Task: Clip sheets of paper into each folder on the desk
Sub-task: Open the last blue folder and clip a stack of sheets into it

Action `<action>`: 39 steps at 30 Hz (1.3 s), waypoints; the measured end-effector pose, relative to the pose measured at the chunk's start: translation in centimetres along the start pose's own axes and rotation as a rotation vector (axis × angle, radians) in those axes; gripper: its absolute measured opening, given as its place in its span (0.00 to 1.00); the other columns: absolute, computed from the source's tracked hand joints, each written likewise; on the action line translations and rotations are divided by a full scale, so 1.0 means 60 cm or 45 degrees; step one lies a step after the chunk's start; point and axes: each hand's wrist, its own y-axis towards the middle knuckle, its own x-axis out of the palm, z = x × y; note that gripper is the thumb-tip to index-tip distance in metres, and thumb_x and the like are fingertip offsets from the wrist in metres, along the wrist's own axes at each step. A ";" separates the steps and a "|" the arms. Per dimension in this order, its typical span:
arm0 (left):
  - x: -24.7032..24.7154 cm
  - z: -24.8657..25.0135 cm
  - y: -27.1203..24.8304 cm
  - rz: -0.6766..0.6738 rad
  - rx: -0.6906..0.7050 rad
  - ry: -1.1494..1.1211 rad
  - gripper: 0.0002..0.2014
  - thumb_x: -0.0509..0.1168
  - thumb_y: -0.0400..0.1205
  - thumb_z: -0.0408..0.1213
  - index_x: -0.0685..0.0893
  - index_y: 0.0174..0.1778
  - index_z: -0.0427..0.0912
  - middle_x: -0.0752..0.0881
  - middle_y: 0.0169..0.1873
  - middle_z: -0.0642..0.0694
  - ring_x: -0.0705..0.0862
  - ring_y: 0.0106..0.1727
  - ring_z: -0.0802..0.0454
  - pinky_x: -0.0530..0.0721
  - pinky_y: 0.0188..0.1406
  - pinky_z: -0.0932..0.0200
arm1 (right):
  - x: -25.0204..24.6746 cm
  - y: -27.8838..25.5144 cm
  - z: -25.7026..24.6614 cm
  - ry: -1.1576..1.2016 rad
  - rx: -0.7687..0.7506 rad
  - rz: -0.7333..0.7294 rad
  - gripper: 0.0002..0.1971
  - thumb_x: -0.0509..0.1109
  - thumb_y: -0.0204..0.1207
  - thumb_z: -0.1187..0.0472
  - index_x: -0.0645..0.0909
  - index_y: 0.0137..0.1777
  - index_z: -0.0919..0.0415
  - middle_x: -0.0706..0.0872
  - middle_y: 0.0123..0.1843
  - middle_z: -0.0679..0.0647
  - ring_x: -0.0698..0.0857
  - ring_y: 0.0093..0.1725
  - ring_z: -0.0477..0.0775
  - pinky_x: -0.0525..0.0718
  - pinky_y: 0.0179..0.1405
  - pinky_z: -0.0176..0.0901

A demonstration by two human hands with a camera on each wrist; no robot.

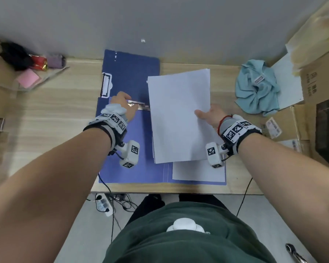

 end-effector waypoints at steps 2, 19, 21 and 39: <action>-0.019 -0.059 -0.007 0.029 -0.178 0.210 0.33 0.74 0.74 0.53 0.71 0.71 0.45 0.77 0.66 0.40 0.81 0.63 0.37 0.81 0.61 0.44 | 0.031 -0.002 0.006 0.013 0.051 -0.013 0.26 0.71 0.80 0.47 0.78 0.72 0.64 0.85 0.65 0.59 0.81 0.51 0.56 0.75 0.50 0.44; 0.099 -0.246 -0.088 -0.434 -0.137 0.147 0.34 0.72 0.76 0.52 0.72 0.74 0.38 0.83 0.67 0.40 0.84 0.64 0.37 0.85 0.62 0.42 | 0.186 -0.079 0.059 -0.274 0.164 -0.249 0.29 0.70 0.79 0.43 0.73 0.72 0.63 0.81 0.63 0.57 0.83 0.47 0.57 0.82 0.47 0.48; 0.121 -0.254 -0.122 -0.503 -0.247 0.045 0.28 0.74 0.78 0.42 0.75 0.71 0.34 0.85 0.62 0.37 0.88 0.56 0.37 0.90 0.53 0.44 | 0.199 -0.087 0.076 -0.394 0.182 -0.290 0.38 0.70 0.79 0.41 0.67 0.79 0.68 0.78 0.74 0.59 0.81 0.67 0.65 0.81 0.64 0.54; 0.198 -0.287 -0.168 -0.445 -0.327 0.123 0.38 0.58 0.66 0.78 0.85 0.36 0.41 0.87 0.36 0.44 0.87 0.38 0.44 0.85 0.52 0.50 | 0.253 -0.108 0.129 -0.834 0.196 -0.486 0.36 0.53 0.88 0.43 0.62 0.81 0.75 0.64 0.84 0.66 0.67 0.81 0.66 0.68 0.79 0.56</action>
